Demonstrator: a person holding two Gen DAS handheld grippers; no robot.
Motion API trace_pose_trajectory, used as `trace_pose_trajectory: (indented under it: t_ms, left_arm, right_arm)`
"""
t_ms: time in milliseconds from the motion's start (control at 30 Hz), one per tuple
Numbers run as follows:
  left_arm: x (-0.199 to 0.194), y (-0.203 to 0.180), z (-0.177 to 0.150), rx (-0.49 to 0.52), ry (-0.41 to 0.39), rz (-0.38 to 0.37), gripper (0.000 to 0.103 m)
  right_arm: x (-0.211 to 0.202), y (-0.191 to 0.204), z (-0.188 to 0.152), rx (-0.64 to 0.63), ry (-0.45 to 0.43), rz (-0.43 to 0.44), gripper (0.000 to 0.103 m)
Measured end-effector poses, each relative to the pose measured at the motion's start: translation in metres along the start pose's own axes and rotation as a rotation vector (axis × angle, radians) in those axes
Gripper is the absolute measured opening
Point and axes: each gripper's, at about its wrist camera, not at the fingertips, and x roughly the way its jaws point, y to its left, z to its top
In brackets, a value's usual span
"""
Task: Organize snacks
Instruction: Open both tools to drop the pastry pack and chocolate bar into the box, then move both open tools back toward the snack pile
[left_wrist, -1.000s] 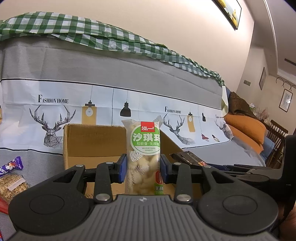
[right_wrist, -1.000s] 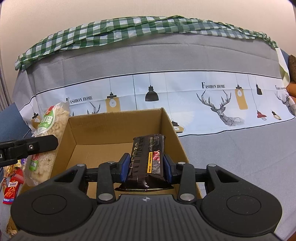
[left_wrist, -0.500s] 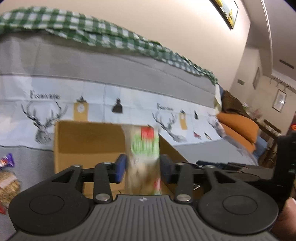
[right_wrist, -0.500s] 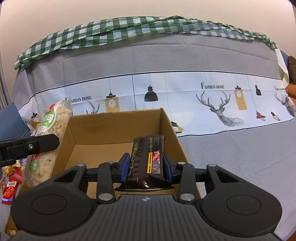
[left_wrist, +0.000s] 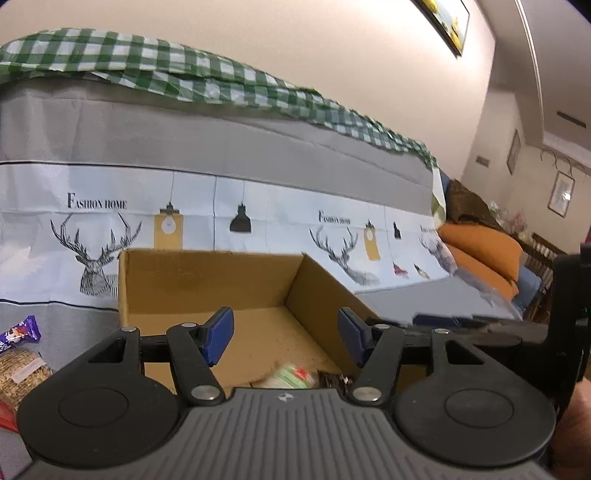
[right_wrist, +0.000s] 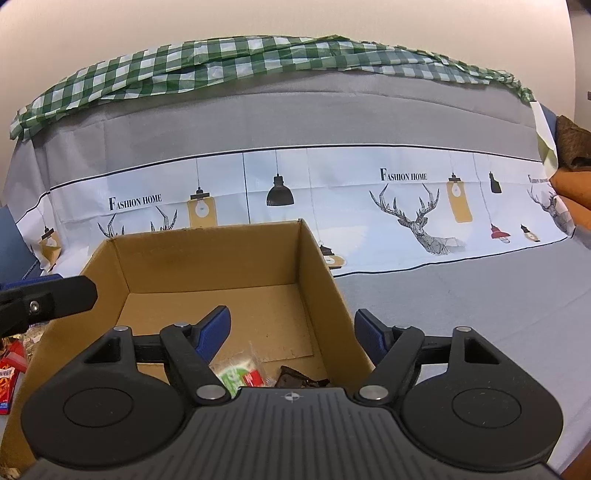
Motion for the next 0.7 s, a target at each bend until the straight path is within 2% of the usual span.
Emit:
trace_pose_trajectory:
  t_ms: [100, 167, 200, 267, 367, 433, 500, 600, 633, 700]
  left_arm:
    - [-0.004, 0.004, -0.003, -0.001, 0.051, -0.024, 0.062]
    - [-0.011, 0.005, -0.005, 0.002, 0.067, -0.029, 0.046]
    - [-0.015, 0.007, -0.005, -0.001, 0.068, -0.028, 0.043]
    - [-0.027, 0.012, -0.006, -0.008, 0.066, -0.033, 0.028]
    - [-0.042, 0.016, -0.004, 0.041, 0.091, -0.032, 0.019]
    - [-0.053, 0.019, -0.005, 0.116, 0.114, -0.011, 0.019]
    - [-0.062, 0.030, -0.008, 0.143, 0.135, 0.029, 0.019]
    - [-0.070, 0.065, -0.020, 0.034, 0.162, 0.097, 0.019]
    - [-0.070, 0.078, -0.023, -0.019, 0.196, 0.134, 0.019]
    - [-0.073, 0.097, -0.023, -0.086, 0.208, 0.200, 0.019]
  right_arm:
    - [-0.002, 0.003, 0.000, 0.001, -0.009, 0.003, 0.066]
    - [-0.004, 0.004, 0.000, 0.010, -0.013, 0.006, 0.058]
    - [-0.005, 0.005, 0.000, 0.020, -0.016, 0.010, 0.055]
    - [-0.008, 0.005, 0.000, 0.042, -0.022, 0.021, 0.044]
    - [-0.012, 0.008, -0.001, 0.073, -0.033, 0.041, 0.033]
    - [-0.016, 0.012, -0.002, 0.081, -0.039, 0.054, 0.033]
    - [-0.019, 0.018, -0.003, 0.083, -0.043, 0.067, 0.033]
    - [-0.024, 0.027, -0.003, 0.092, -0.054, 0.085, 0.033]
    - [-0.024, 0.030, -0.003, 0.095, -0.053, 0.090, 0.033]
    - [-0.024, 0.038, -0.004, 0.095, -0.045, 0.110, 0.034]
